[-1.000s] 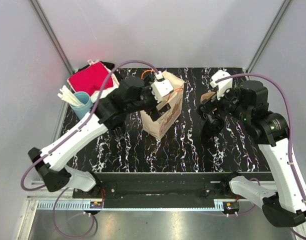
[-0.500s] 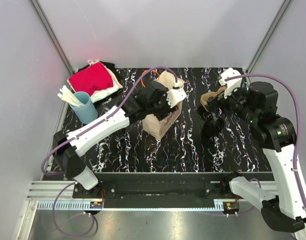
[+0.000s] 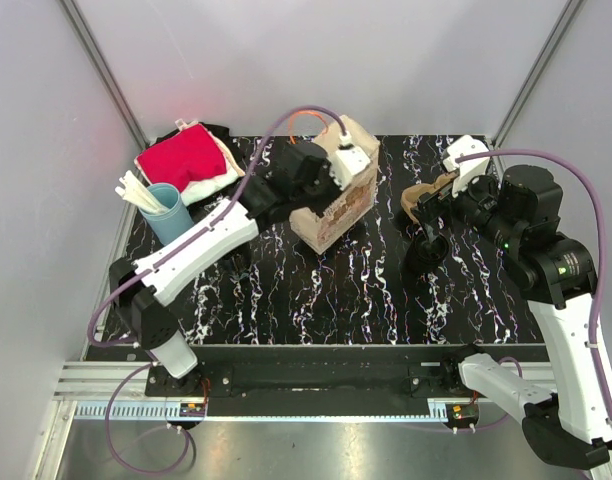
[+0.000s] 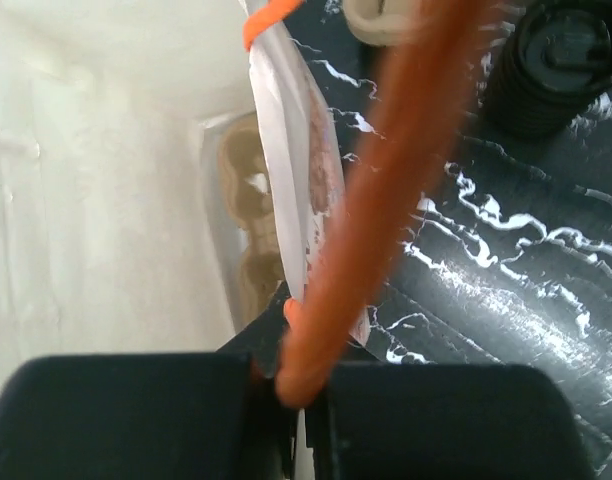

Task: Pack the takeout coffee

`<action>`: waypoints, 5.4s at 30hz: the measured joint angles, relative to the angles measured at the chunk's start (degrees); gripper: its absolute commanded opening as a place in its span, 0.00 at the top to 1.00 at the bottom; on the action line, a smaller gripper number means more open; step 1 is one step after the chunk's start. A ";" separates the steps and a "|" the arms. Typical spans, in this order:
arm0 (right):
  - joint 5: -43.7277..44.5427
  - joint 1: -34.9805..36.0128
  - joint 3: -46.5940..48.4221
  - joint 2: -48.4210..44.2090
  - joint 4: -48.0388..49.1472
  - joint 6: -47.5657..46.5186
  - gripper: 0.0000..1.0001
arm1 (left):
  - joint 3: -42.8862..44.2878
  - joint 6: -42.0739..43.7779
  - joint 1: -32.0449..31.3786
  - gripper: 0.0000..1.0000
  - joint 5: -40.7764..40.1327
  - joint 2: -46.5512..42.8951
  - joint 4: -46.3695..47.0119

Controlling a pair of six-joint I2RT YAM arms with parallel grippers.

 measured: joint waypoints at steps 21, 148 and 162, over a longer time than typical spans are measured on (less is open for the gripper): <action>-1.66 -1.07 0.00 0.09 0.00 0.72 0.00 | -1.29 -15.65 18.75 1.00 23.50 -4.33 2.32; -16.74 -0.24 45.42 54.01 -15.74 5.22 0.05 | -3.48 -0.28 17.07 0.01 -2.47 -8.74 -1.25; -6.80 0.28 45.20 52.26 -15.76 5.29 0.00 | -2.54 -0.22 17.31 0.01 -2.19 -9.29 -2.75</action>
